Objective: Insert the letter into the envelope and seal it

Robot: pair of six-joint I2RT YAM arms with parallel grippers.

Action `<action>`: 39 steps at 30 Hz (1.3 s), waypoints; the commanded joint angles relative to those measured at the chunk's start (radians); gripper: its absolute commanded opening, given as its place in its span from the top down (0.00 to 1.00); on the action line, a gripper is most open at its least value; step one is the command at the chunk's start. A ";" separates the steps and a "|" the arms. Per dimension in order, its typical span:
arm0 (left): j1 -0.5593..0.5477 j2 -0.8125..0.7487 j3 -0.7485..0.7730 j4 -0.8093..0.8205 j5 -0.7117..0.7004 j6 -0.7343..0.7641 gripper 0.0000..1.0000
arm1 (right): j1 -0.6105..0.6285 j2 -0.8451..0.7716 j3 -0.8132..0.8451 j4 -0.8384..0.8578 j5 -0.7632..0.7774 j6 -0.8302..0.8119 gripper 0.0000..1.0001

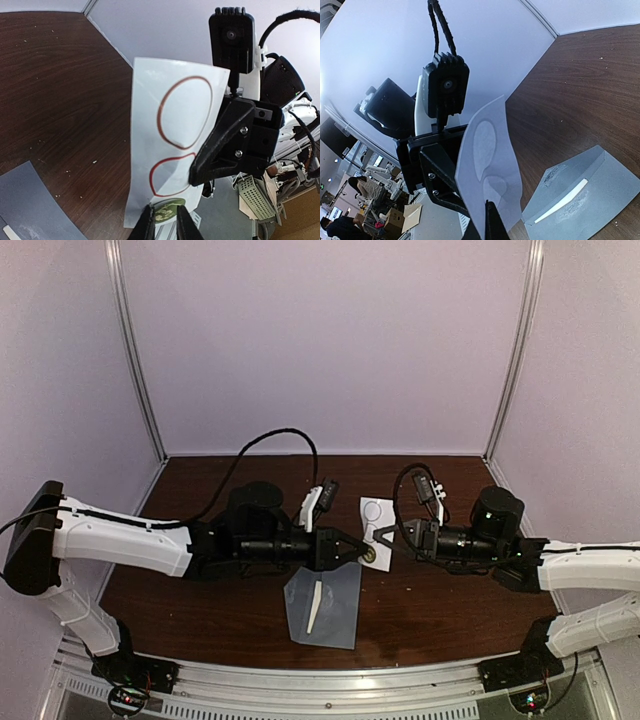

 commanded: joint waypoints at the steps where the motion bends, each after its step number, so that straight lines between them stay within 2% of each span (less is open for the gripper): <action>1: -0.005 -0.005 0.020 0.013 0.004 0.027 0.85 | 0.007 0.004 0.012 0.029 -0.017 0.006 1.00; 6: -0.005 -0.002 0.023 0.010 0.004 0.035 0.89 | 0.007 0.005 0.014 0.029 -0.017 0.007 1.00; 11: -0.006 -0.001 0.027 0.008 0.004 0.043 1.00 | 0.007 0.002 0.009 0.026 -0.011 0.007 1.00; 17: -0.003 -0.018 0.019 -0.002 -0.001 0.055 1.00 | 0.007 -0.013 0.005 0.002 0.032 0.001 1.00; 23: -0.005 -0.064 -0.007 0.009 0.004 0.063 1.00 | 0.005 -0.026 0.017 -0.101 0.120 -0.025 1.00; 30: -0.003 -0.099 -0.036 -0.001 -0.012 0.058 1.00 | 0.004 -0.029 0.016 -0.099 0.130 -0.014 1.00; 31: -0.003 -0.104 -0.041 -0.011 -0.023 0.054 0.99 | 0.004 -0.031 0.012 -0.083 0.116 -0.009 1.00; 36: 0.016 -0.159 -0.078 -0.042 -0.062 0.031 0.62 | 0.005 -0.038 -0.012 0.085 -0.030 0.030 1.00; 39: 0.027 -0.188 -0.102 -0.014 -0.046 0.013 0.45 | 0.008 -0.038 -0.012 0.145 -0.104 0.047 1.00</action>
